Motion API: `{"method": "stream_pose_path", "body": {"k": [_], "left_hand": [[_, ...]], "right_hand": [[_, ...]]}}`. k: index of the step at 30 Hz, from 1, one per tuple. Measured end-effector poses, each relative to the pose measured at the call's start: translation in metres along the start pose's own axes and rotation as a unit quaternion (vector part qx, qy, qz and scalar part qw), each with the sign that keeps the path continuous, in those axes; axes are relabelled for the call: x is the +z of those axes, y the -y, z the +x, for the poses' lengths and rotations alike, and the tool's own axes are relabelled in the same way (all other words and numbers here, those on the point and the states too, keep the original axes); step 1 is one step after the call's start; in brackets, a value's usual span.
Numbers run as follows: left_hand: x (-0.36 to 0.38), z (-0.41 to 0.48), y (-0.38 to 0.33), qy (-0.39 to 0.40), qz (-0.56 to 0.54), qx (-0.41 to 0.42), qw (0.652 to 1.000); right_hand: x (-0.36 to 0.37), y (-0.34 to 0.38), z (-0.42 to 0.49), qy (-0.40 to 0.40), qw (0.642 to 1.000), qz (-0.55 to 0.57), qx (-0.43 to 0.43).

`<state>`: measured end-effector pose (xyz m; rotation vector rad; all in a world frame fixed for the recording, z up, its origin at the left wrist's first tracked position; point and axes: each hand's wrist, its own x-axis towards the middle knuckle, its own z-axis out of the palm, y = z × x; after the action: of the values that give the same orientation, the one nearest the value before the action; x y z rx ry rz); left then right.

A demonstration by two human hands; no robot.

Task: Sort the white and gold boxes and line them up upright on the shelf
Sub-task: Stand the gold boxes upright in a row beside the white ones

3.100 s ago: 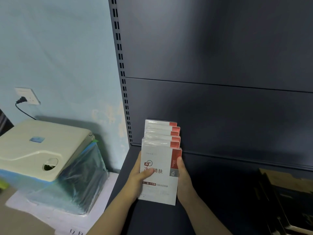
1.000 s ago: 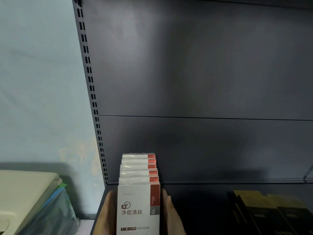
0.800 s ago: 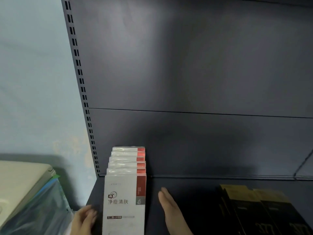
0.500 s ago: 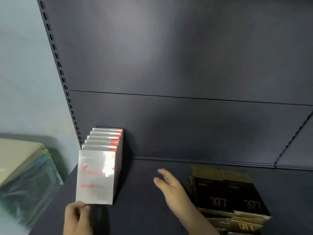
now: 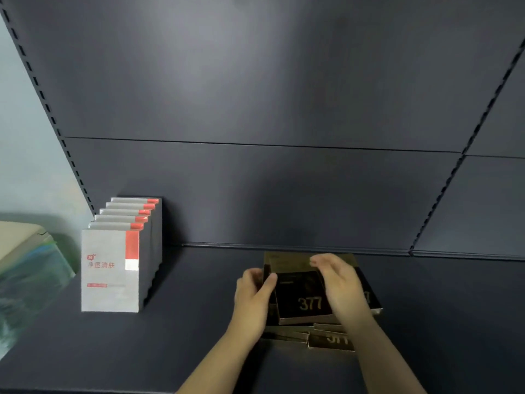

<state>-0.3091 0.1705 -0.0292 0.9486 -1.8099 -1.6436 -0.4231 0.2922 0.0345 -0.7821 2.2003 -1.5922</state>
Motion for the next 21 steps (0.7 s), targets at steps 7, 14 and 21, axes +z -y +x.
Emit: {"method": "stream_pose_path", "body": {"k": [7, 14, 21], "left_hand": [[0.007, 0.002, -0.002, 0.088, -0.005, -0.060, 0.994], [-0.009, 0.003, -0.010, 0.073, -0.051, -0.059, 0.994], [-0.021, 0.004, -0.012, 0.066, -0.050, -0.067, 0.994]], "right_hand": [[-0.043, -0.028, 0.018, -0.014, 0.951, -0.255, 0.174], [-0.031, -0.029, 0.012, 0.054, 0.971, -0.113, 0.205], [-0.009, -0.020, 0.010, 0.019, 0.928, -0.366, 0.068]]}}
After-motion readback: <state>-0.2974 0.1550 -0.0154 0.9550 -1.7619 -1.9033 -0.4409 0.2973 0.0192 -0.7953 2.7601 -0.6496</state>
